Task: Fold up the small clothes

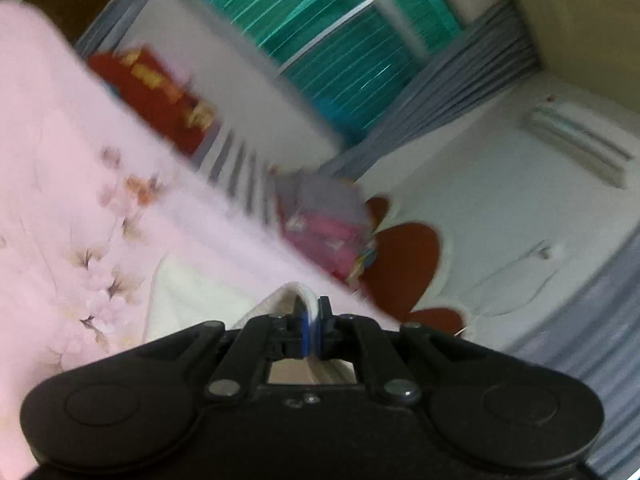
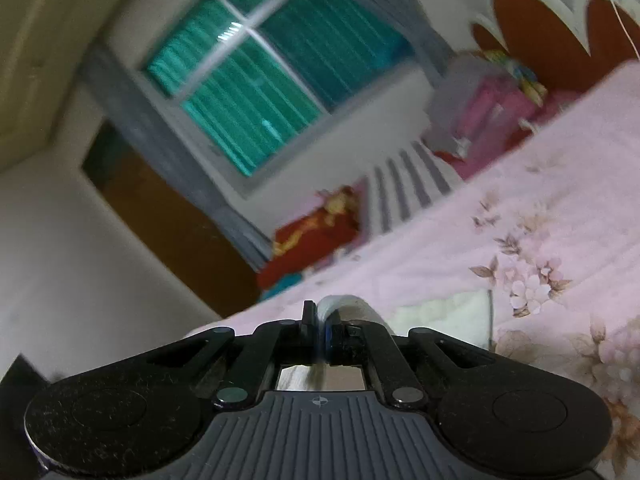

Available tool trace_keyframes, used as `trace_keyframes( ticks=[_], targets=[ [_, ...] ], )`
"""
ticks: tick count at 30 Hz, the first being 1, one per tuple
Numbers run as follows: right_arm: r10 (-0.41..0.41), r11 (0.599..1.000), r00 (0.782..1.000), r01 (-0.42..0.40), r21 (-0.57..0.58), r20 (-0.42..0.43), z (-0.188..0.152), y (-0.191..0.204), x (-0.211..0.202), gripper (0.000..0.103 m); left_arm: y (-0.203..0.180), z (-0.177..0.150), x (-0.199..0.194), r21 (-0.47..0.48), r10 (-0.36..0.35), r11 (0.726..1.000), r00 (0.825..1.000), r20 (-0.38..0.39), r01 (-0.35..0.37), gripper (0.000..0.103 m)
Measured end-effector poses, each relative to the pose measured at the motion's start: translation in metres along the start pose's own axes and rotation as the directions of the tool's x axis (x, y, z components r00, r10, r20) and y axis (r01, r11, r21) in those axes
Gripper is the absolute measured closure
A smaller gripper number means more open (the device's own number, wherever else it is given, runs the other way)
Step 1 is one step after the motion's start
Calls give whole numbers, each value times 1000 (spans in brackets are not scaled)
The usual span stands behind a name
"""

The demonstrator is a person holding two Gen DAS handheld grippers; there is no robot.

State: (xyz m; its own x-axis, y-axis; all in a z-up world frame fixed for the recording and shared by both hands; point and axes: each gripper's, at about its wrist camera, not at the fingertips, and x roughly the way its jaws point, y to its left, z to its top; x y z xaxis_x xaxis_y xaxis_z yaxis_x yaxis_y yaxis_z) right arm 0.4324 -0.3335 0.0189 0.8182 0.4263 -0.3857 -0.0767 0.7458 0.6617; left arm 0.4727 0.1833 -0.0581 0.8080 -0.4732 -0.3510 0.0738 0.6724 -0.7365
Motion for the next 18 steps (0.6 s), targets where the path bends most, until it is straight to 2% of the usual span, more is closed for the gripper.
trace_keyframes(
  ticks=[3, 6, 9, 13, 14, 15, 16, 17, 18],
  targets=[
    [-66, 992, 996, 72, 103, -63, -2, -43, 50, 101, 34, -3, 49, -35, 53, 998, 994, -91, -56, 100],
    [-116, 976, 985, 137, 169, -125, -16, -80, 94, 101, 64, -4, 77, -56, 74, 995, 986, -149, -83, 100],
    [-143, 961, 977, 175, 213, -160, -27, -109, 115, 101, 77, -1, 95, -71, 72, 994, 982, -176, -86, 100],
    [-146, 946, 975, 187, 263, -167, -22, -129, 133, 101, 87, 9, 118, -71, 54, 995, 980, -192, -69, 98],
    [-140, 943, 976, 183, 277, -168, -19, -132, 136, 101, 88, 12, 122, -69, 68, 994, 979, -190, -82, 94],
    [-127, 942, 979, 169, 290, -159, -17, -136, 140, 101, 89, 14, 124, -66, 90, 992, 979, -184, -104, 82],
    [-124, 942, 981, 163, 293, -146, -14, -136, 142, 100, 89, 16, 126, -63, 100, 992, 979, -176, -113, 77],
    [-134, 942, 980, 171, 290, -145, -11, -136, 147, 95, 90, 19, 128, -61, 100, 992, 981, -166, -112, 64],
    [-154, 940, 977, 191, 285, -145, -8, -136, 151, 59, 90, 22, 130, -62, 102, 992, 982, -156, -113, 46]
  ],
)
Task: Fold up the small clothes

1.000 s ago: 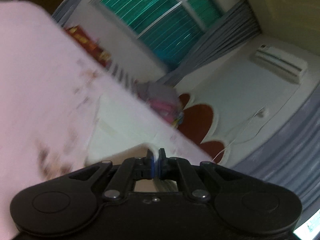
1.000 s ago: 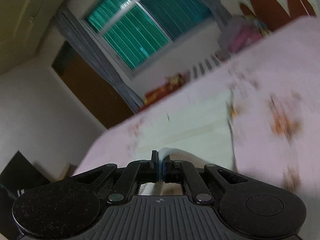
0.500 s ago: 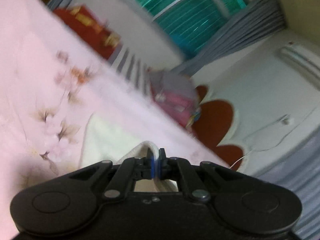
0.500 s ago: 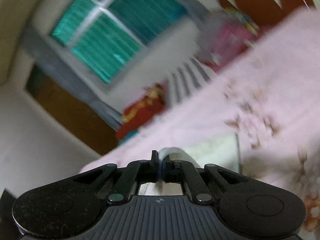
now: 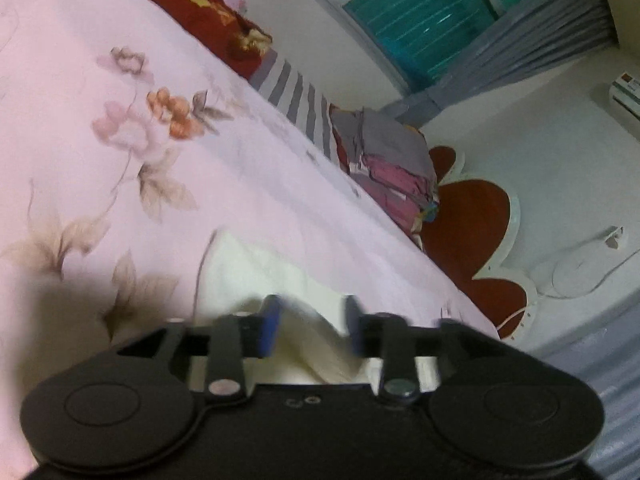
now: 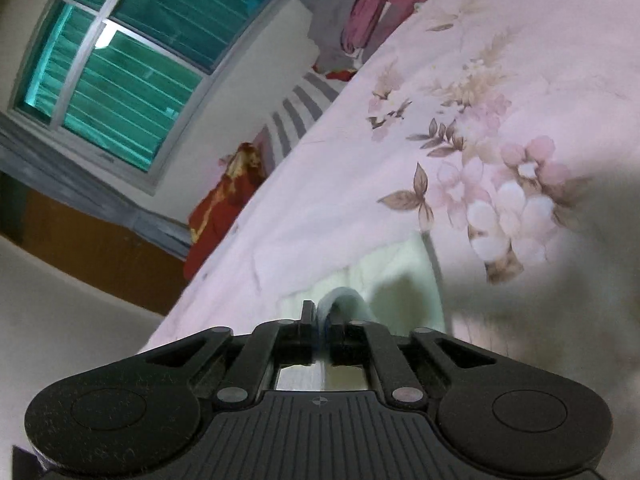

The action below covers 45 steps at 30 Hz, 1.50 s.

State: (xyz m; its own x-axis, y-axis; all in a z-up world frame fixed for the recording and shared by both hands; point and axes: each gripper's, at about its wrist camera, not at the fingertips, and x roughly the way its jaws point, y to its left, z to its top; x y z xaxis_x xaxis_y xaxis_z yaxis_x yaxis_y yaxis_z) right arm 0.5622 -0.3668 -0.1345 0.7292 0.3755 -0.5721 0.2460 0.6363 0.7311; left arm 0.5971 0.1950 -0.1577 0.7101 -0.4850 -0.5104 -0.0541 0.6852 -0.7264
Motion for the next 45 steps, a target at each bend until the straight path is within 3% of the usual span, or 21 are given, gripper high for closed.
trace_keyframes(
  ticks=[1, 2, 5, 7, 9, 13, 16, 20, 22, 25, 27, 29, 31, 33, 34, 36, 38, 39, 43, 44, 45],
  targets=[
    [-10, 1000, 1000, 10, -8, 30, 1, 3, -1, 19, -3, 2, -2, 0, 4, 1000, 1000, 12, -4, 38],
    [-14, 999, 995, 17, -32, 95, 0, 7, -7, 15, -4, 4, -3, 4, 7, 1000, 1000, 31, -7, 34],
    [2, 999, 994, 2, -36, 113, 7, 5, -4, 16, -4, 9, -5, 45, 8, 999, 999, 35, -10, 38],
    [-12, 995, 993, 24, -93, 118, 8, 7, -4, 28, -6, 8, -10, 97, 20, 995, 999, 28, -23, 43],
    [-28, 985, 995, 44, -169, 98, 5, 10, -4, 33, -9, 4, -19, 163, 12, 986, 1000, 13, -14, 48],
    [-96, 921, 991, 122, -371, 89, -14, 15, -14, 37, -19, -16, -44, 365, 79, 928, 997, -9, -70, 58],
    [-141, 834, 988, 154, -529, 66, -39, 15, -19, 38, -22, -29, -43, 462, 125, 882, 991, -49, -88, 61],
    [-230, 652, 972, 185, -735, 42, -68, 23, 2, 39, -39, -35, -14, 588, 199, 801, 977, -77, -117, 64],
    [-261, 596, 964, 208, -776, 59, -72, 30, 20, 48, -43, -29, 0, 584, 194, 803, 979, -65, -120, 64],
    [-256, 640, 961, 248, -727, 103, -57, 34, 37, 49, -43, -15, 19, 546, 191, 826, 981, -41, -139, 64],
    [-289, 672, 945, 314, -670, 153, -43, 34, 45, 49, -38, -5, 27, 485, 185, 863, 982, -37, -144, 64],
    [-287, 747, 942, 334, -575, 174, -27, 27, 47, 50, -34, 0, 26, 439, 168, 888, 985, -30, -138, 64],
    [-293, 789, 938, 346, -508, 184, -18, 21, 41, 51, -32, 0, 20, 432, 157, 893, 987, -26, -131, 64],
    [-252, 817, 953, 302, -491, 167, -17, 17, 29, 51, -32, -4, 16, 449, 153, 885, 988, -31, -123, 64],
    [-242, 815, 957, 290, -502, 161, -18, 17, 25, 51, -32, -5, 17, 460, 158, 879, 987, -37, -124, 65],
    [-224, 811, 966, 259, -525, 132, -21, 18, 24, 51, -32, -7, 21, 475, 169, 871, 984, -56, -123, 76],
    [-226, 804, 968, 246, -541, 104, -25, 23, 28, 66, -32, -7, 25, 467, 170, 876, 983, -64, -122, 85],
    [-233, 803, 969, 242, -545, 86, -27, 25, 33, 80, -32, -6, 27, 461, 169, 879, 983, -68, -119, 88],
    [-253, 775, 965, 242, -584, 64, -35, 30, 49, 84, -33, -9, 32, 461, 174, 878, 983, -63, -126, 90],
    [-262, 768, 963, 249, -591, 65, -36, 31, 51, 84, -33, -9, 33, 462, 171, 879, 983, -66, -122, 97],
    [-264, 763, 962, 252, -595, 69, -36, 31, 53, 92, -33, -9, 34, 462, 164, 880, 984, -71, -113, 99]
  ],
)
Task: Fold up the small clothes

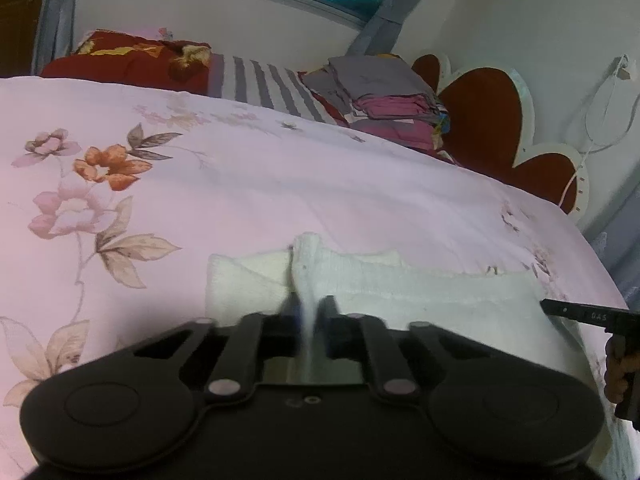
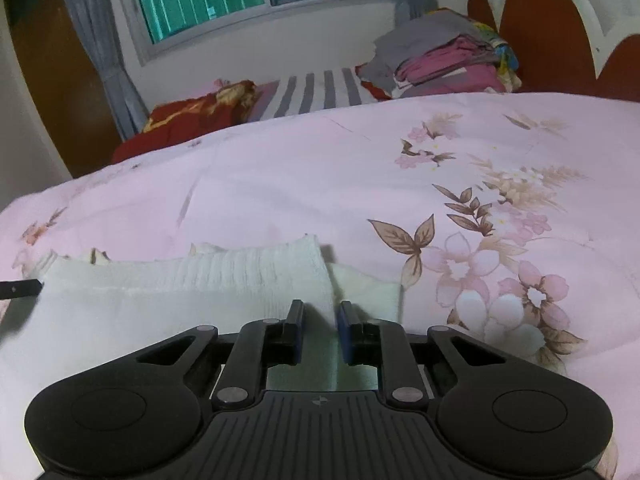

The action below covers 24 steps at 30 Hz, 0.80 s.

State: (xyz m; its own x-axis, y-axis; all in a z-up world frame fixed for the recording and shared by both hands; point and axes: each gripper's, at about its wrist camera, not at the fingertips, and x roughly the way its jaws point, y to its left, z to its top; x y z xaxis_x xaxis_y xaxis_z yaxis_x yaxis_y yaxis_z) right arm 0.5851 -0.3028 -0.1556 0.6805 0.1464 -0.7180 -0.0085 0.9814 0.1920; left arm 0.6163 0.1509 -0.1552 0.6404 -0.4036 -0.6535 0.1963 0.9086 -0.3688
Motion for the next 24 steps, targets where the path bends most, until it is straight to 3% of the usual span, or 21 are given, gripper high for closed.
trace_keyframes(
  ticks=[1, 6, 9, 11, 13, 14, 15, 16, 17, 19, 21, 24],
  targets=[
    [-1, 1000, 1000, 1, -10, -10, 0, 1, 0, 103, -1, 1, -1, 5, -1, 1000, 1000, 5, 1, 100],
    [-59, 998, 998, 60, -28, 24, -1, 2, -11, 103, -2, 3, -1, 1, -41, 999, 999, 27, 41, 100],
    [-97, 994, 994, 99, -37, 42, -4, 4, -14, 103, 4, 2, 7, -8, -1, 1000, 1000, 2, 1, 99],
    [-124, 992, 992, 124, -18, -6, -6, 1, -1, 103, 8, 1, 8, -19, -7, 1000, 1000, 3, 7, 96],
    [-140, 990, 990, 140, -14, 2, -4, 3, 3, 102, 8, 4, 0, -7, 26, 1000, 1000, 3, -26, 84],
    [-151, 988, 988, 151, -8, 12, -1, 4, 0, 102, 4, 5, -10, 3, 79, 997, 996, 30, -79, 63],
    [-167, 986, 985, 167, -1, 32, 1, 5, -4, 93, -1, 5, -21, 20, 116, 993, 991, 70, -117, 49],
    [-189, 982, 980, 190, -4, 64, 2, 8, -11, 66, -9, 5, -31, 46, 122, 991, 986, 118, -128, 45],
    [-180, 983, 977, 183, -14, 113, 1, 14, -21, 54, -20, 4, -38, 67, 97, 992, 985, 146, -108, 44],
    [-88, 996, 988, 91, -23, 130, 0, 26, -28, 51, -49, 2, -33, 138, 26, 989, 992, 123, -43, 43],
    [-19, 997, 996, 25, -72, 88, -3, 51, -18, 51, -82, -6, -18, 232, 4, 972, 996, 95, -26, 42],
    [50, 985, 997, -41, -165, 51, -13, 94, 0, 51, -105, -18, 4, 277, -2, 961, 998, 62, -16, 42]
  ],
)
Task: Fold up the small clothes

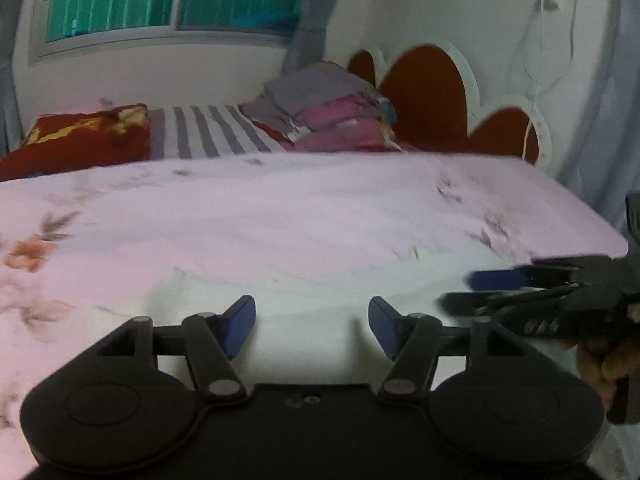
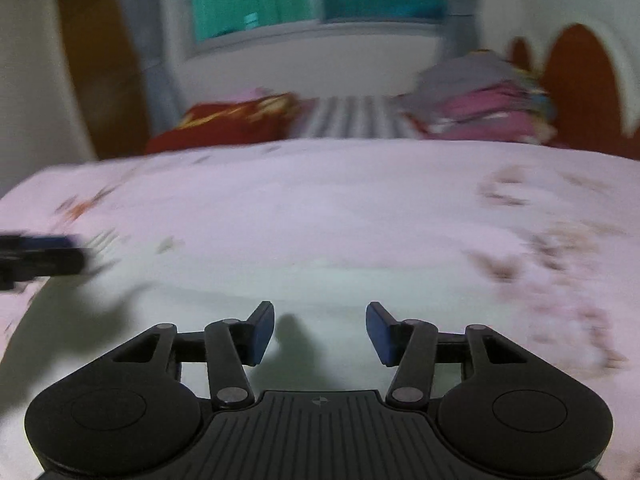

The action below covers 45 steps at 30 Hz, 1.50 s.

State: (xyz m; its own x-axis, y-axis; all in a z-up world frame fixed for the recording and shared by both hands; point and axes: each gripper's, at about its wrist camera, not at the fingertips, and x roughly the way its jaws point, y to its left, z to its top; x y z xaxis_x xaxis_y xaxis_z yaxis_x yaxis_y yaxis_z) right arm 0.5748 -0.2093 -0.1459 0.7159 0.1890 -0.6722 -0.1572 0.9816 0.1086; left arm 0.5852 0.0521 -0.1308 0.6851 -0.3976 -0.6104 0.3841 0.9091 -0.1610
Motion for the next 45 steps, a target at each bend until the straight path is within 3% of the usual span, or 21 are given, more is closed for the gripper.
trace_keyframes(
  ticks=[3, 5, 9, 11, 15, 17, 19, 20, 22, 25, 28, 29, 31, 35, 38, 39, 40, 41, 42, 45],
  targets=[
    [-5, 994, 1000, 3, -106, -17, -7, 25, 9, 51, 4, -15, 4, 38, 70, 997, 997, -25, -69, 42],
    [-28, 992, 999, 26, -124, -17, -13, 13, 5, 51, 25, -31, -6, 22, 100, 995, 995, -19, -99, 42],
    [-218, 973, 975, 220, 74, -31, -30, -64, -15, 51, 44, -49, -30, 39, 130, 991, 991, 13, -130, 42],
    [-175, 974, 984, 178, 141, -37, -37, -86, -23, 50, 36, -41, -32, 46, 150, 988, 989, 3, -150, 45],
    [-154, 980, 988, 150, 127, 20, -29, -65, -40, 50, 1, -34, -47, 71, 106, 991, 992, 65, -110, 44],
    [-100, 992, 995, 98, 78, 17, -30, -42, -41, 50, -17, -39, -42, 85, 57, 995, 998, 27, -59, 44],
    [-46, 999, 999, 46, 4, -16, -38, -18, -38, 50, -30, -51, -25, 130, 74, 990, 994, -81, -64, 42],
    [-60, 997, 997, 58, -46, -47, -42, -10, -35, 50, -32, -57, -30, 131, 88, 988, 995, -54, -80, 42],
    [-93, 994, 994, 89, -62, -52, -46, -8, -38, 50, -28, -59, -44, 88, 72, 994, 996, -58, -67, 42],
    [-74, 996, 997, 75, 54, -9, -46, -26, -70, 50, -16, -72, -79, 26, 92, 995, 996, -23, -91, 42],
    [-46, 983, 999, 48, 177, -17, -62, -53, -100, 50, 4, -93, -110, -85, 98, 991, 995, -29, -101, 51],
    [-37, 977, 999, 40, 212, -17, -68, -59, -109, 52, 9, -98, -117, -112, 100, 988, 994, -34, -103, 55],
    [-17, 962, 999, 24, 271, -29, -81, -70, -123, 64, 16, -107, -133, -159, 108, 981, 993, -39, -113, 56],
    [44, 941, 998, -24, 337, -52, -101, -77, -143, 65, 23, -121, -141, -221, 103, 968, 992, -67, -116, 67],
    [114, 935, 989, -75, 347, -94, -110, -72, -145, 65, 30, -125, -141, -272, 85, 957, 994, -70, -100, 69],
    [110, 940, 988, -67, 335, -111, -111, -69, -143, 65, 33, -125, -141, -288, 81, 953, 994, -70, -98, 80],
    [122, 939, 986, -78, 335, -112, -113, -67, -142, 72, 38, -127, -143, -302, 70, 949, 995, -70, -88, 89],
    [135, 936, 985, -93, 338, -103, -115, -66, -141, 86, 42, -126, -143, -318, 50, 946, 997, -63, -67, 95],
    [141, 937, 985, -100, 336, -100, -115, -65, -142, 99, 44, -126, -145, -326, 38, 944, 998, -48, -51, 96],
    [151, 947, 986, -123, 298, -74, -116, -63, -155, 99, 41, -128, -150, -276, 42, 960, 999, -35, -50, 96]
  ],
)
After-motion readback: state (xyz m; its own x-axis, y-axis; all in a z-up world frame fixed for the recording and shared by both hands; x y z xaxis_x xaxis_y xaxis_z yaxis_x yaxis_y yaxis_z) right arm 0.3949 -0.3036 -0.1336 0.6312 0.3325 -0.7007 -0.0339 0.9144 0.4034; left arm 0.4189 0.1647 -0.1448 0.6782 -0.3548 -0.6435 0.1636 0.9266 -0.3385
